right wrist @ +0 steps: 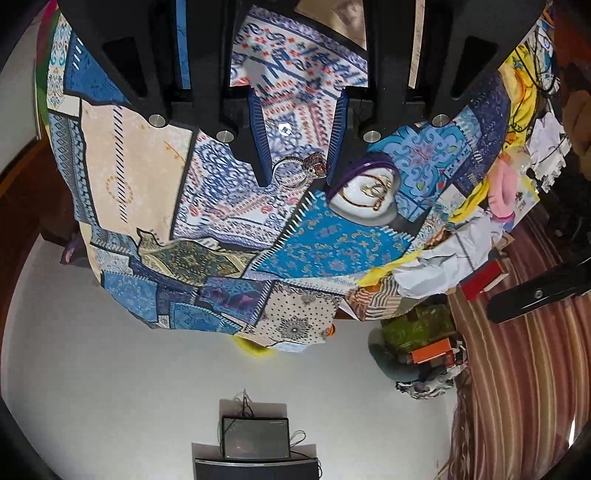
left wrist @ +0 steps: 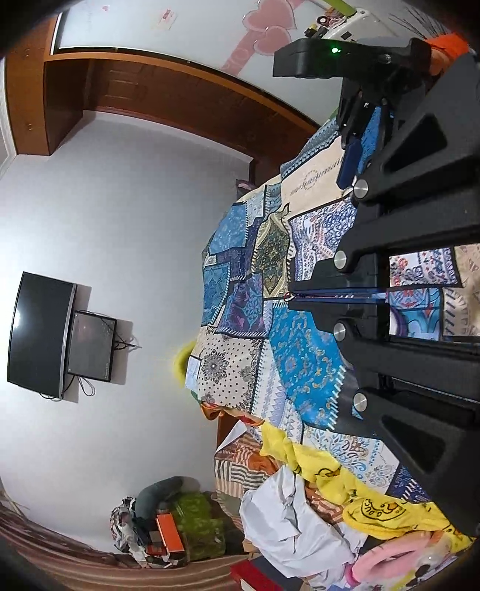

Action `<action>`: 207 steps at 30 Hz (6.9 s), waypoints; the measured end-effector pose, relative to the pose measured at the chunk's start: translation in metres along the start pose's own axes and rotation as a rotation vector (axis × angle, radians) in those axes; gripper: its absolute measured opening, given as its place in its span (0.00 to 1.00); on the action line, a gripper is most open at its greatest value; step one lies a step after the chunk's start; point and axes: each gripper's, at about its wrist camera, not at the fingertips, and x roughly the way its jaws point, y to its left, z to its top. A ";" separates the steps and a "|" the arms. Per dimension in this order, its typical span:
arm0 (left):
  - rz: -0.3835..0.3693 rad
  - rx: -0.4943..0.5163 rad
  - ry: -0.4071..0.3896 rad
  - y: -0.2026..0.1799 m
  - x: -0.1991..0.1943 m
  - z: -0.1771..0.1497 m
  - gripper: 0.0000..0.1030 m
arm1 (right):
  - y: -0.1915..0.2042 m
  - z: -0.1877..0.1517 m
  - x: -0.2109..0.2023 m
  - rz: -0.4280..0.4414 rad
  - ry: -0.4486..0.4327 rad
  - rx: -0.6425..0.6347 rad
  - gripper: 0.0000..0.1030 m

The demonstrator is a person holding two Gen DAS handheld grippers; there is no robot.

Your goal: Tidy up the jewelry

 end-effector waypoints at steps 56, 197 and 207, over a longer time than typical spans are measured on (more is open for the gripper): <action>0.007 -0.043 0.281 0.069 0.107 -0.063 0.02 | 0.048 0.019 0.122 0.072 0.227 -0.094 0.27; -0.126 0.166 0.418 -0.090 0.144 -0.103 0.07 | -0.093 -0.049 0.014 0.013 0.118 0.115 0.09; -0.099 0.131 0.328 -0.067 0.113 -0.080 0.07 | -0.069 -0.021 0.003 0.019 0.055 0.070 0.09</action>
